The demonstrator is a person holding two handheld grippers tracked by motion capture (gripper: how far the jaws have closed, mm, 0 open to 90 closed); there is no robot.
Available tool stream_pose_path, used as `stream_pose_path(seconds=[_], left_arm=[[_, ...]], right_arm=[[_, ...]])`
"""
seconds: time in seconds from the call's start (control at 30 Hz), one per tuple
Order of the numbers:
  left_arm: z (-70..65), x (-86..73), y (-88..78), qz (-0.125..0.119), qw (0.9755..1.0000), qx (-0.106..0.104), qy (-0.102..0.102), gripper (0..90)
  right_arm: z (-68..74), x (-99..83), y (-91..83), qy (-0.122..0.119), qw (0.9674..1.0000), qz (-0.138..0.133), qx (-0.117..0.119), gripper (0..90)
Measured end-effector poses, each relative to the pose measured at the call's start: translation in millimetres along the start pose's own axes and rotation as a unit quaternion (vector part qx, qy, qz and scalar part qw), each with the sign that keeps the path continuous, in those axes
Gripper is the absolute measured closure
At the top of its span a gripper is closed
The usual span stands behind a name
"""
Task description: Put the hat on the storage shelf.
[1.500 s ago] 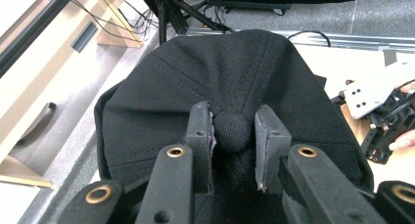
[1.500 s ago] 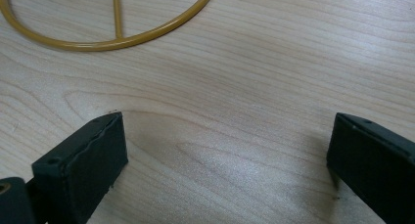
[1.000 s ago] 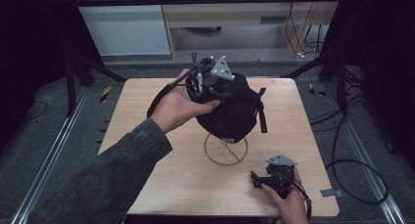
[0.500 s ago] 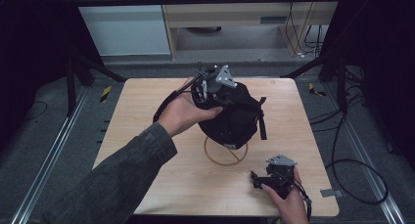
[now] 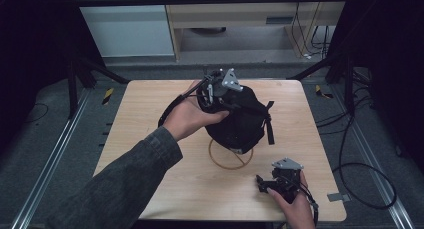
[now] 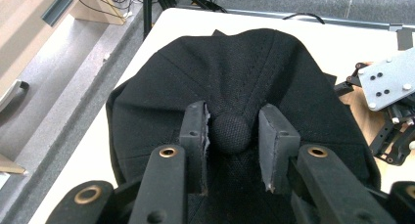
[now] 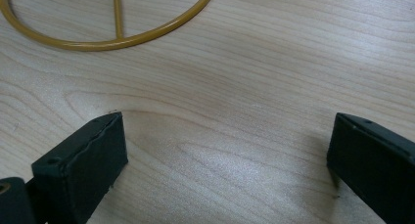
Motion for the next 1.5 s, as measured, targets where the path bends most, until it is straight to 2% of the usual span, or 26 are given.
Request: stream_pose_path(seconds=[0.27, 0.37, 0.67, 0.87, 1.07, 1.5], left_arm=[[1.1, -2.4, 0.1, -0.002, 1.0000, 0.005, 0.002, 62.4], [0.9, -2.0, -1.2, -0.015, 0.9999, 0.005, -0.004, 58.7], [0.0, -4.1, -9.7, -0.039, 0.9989, 0.022, -0.014, 29.9], [-2.9, -8.2, -15.4, -0.052, 0.9983, 0.013, -0.026, 16.1], [-7.3, -13.5, -21.9, -0.061, 0.9974, 0.008, -0.037, 12.1], [-14.6, -16.5, -29.7, -0.070, 0.9968, 0.003, -0.038, 10.7]], right_arm=[[0.0, 0.0, 0.0, 0.000, 1.0000, 0.000, 0.000, 1.5], [0.0, 0.0, 0.0, 0.000, 1.0000, 0.000, 0.000, 1.6], [0.0, 0.0, 0.0, 0.000, 1.0000, 0.000, 0.000, 1.5], [0.1, 0.0, -0.1, 0.000, 1.0000, 0.000, 0.000, 1.5], [0.1, -0.1, -0.1, 0.000, 1.0000, 0.000, 0.000, 1.5], [0.3, -0.1, -0.2, 0.002, 1.0000, 0.001, 0.000, 1.5]])
Point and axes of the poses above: each handheld gripper's, and its own axes: y roughly forward along the jaws, x roughly out of its top, z roughly to its left, the point moved 5 cm from there along y, roughly forward along the jaws, and after that the axes turned 14 degrees about -z, right-handed, at the moved point
